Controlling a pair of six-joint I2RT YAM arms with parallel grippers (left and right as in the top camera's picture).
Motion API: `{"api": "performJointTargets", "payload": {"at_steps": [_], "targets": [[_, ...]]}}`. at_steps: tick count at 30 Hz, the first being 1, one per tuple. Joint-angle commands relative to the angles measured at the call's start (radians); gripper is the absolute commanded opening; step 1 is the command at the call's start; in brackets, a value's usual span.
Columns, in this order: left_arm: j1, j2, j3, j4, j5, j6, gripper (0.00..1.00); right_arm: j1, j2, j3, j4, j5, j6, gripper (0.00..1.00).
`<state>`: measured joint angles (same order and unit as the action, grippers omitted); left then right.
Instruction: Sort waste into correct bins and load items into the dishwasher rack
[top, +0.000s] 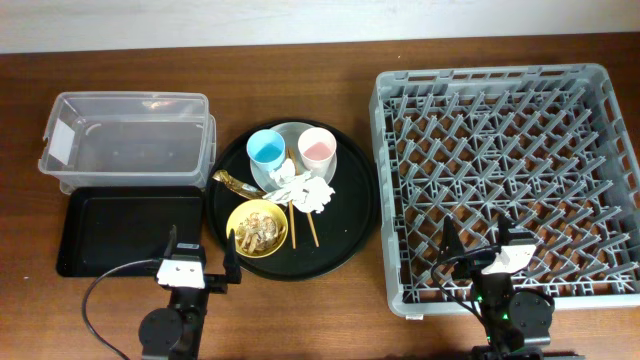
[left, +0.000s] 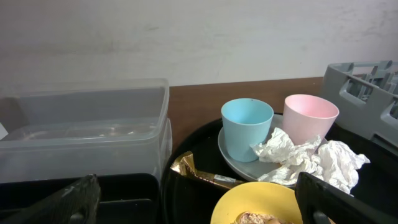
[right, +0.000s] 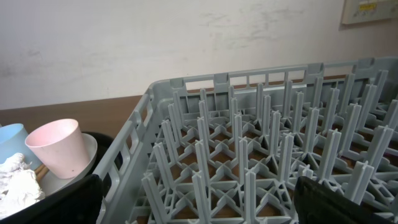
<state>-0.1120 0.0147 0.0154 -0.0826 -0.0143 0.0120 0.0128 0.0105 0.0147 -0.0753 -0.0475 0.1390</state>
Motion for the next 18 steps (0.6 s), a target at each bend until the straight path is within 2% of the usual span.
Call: {"api": "performJointTargets", "payload": {"at_steps": [1,7,10,12,15,17,18], "targets": [[-0.004,-0.009,-0.006,0.0,0.011,0.019,0.99,0.0,0.005,-0.007,-0.002,-0.009,0.009,0.98],[-0.004,-0.009,-0.006,0.0,0.022,0.019,0.99,0.0,0.005,-0.007,-0.002,-0.009,0.009,0.98],[-0.004,-0.009,0.029,0.061,0.109,-0.032,0.99,0.0,0.004,-0.007,-0.002,-0.009,0.009,0.99],[-0.004,-0.008,0.127,-0.03,0.108,-0.076,0.99,0.0,0.005,-0.007,-0.002,-0.009,0.009,0.98],[-0.004,0.049,0.394,-0.253,0.108,-0.076,0.99,0.0,0.005,-0.007,-0.002,-0.009,0.009,0.98],[-0.004,0.161,0.599,-0.413,0.117,-0.075,0.99,0.0,0.004,-0.007,-0.002,-0.009,0.008,0.98],[-0.004,0.267,0.748,-0.546,0.133,-0.075,0.99,0.0,0.004,-0.007,-0.002,-0.009,0.009,0.98]]}}
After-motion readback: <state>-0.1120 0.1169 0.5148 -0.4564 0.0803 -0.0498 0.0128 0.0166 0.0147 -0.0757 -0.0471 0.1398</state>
